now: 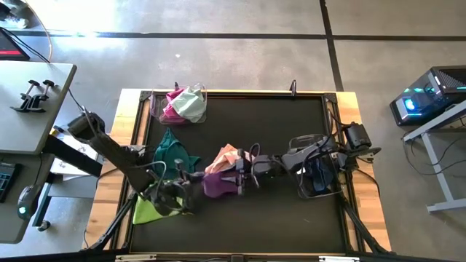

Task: Sort towels by color in basket
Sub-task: Put the violet towel into the bottom transparent bin

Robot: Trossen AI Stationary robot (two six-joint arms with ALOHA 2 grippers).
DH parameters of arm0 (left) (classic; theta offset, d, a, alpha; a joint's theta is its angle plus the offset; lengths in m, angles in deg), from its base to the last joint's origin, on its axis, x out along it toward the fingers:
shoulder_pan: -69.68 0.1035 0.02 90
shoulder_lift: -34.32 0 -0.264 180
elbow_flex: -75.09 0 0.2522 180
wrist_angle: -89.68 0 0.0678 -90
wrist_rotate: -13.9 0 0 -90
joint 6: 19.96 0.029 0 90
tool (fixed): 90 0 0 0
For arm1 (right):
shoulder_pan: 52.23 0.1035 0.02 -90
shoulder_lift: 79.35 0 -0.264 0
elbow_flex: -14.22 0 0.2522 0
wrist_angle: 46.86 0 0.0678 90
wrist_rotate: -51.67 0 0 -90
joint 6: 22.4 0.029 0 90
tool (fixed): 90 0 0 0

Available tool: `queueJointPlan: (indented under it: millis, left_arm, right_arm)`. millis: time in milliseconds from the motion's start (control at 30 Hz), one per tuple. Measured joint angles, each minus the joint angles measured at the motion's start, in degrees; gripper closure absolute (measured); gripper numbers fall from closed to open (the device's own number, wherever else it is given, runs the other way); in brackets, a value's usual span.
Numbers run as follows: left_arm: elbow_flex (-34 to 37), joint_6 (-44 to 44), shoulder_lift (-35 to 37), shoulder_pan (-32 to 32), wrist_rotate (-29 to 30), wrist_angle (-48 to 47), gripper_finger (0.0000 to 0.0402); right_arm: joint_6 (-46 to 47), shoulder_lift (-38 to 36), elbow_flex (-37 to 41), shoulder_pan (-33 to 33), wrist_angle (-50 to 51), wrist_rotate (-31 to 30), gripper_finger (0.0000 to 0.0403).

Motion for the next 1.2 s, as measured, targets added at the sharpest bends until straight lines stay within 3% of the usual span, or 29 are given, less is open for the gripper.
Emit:
queueJointPlan:
  millis: [367, 567, 767, 1000, 1100, 1200]
  left_arm:
    - [-0.04, 14.95, 0.93, 4.11, 0.66, 18.66, 0.0400]
    - [-0.06, 24.02, -0.56, 6.40, -0.54, 30.75, 0.0400]
    - [-0.06, 27.47, -0.56, 8.57, -2.59, 37.69, 0.0400]
    - [-0.08, 29.31, -0.56, 9.12, -2.41, 39.12, 0.0397]
    - [-0.08, 28.23, -0.24, 8.26, 1.79, 38.73, 0.0381]
    - [-0.10, 29.01, 0.65, 6.52, 9.90, 38.35, 0.0350]
  right_arm:
    - [-6.75, 0.00, -0.09, 0.00, -5.13, -2.38, 0.0170]
    - [-8.83, 0.00, -0.15, 0.04, -5.14, -0.53, 0.0167]
    - [-9.67, 0.00, -0.15, 0.15, -5.68, 0.45, 0.0224]
    - [-10.16, 0.00, -0.17, 0.48, -7.45, -0.11, 0.0368]
    - [-10.62, -0.23, -0.17, 1.77, -6.86, -6.00, 0.0391]
    - [-12.04, -2.22, -0.17, 4.53, -2.55, -17.52, 0.0384]
